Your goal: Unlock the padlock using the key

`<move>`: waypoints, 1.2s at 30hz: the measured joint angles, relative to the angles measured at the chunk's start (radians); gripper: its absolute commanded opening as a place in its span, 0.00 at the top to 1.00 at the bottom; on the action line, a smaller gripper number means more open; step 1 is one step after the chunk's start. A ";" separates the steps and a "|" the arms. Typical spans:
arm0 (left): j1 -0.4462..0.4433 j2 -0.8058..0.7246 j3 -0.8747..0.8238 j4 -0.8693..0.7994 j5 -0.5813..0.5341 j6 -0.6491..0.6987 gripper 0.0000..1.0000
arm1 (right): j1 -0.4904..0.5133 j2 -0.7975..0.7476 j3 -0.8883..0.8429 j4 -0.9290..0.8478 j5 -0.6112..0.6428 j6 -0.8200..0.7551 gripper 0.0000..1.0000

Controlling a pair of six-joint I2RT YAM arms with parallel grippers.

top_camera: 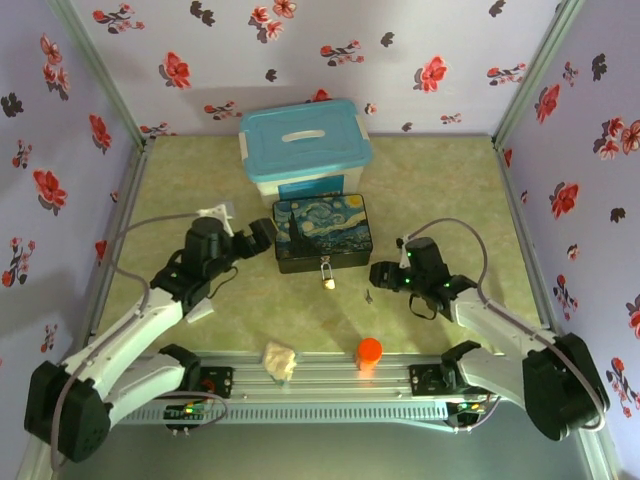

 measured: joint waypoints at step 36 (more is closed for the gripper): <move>-0.157 0.155 0.041 0.027 -0.071 -0.085 0.00 | 0.407 0.229 0.040 -0.049 0.412 0.221 0.75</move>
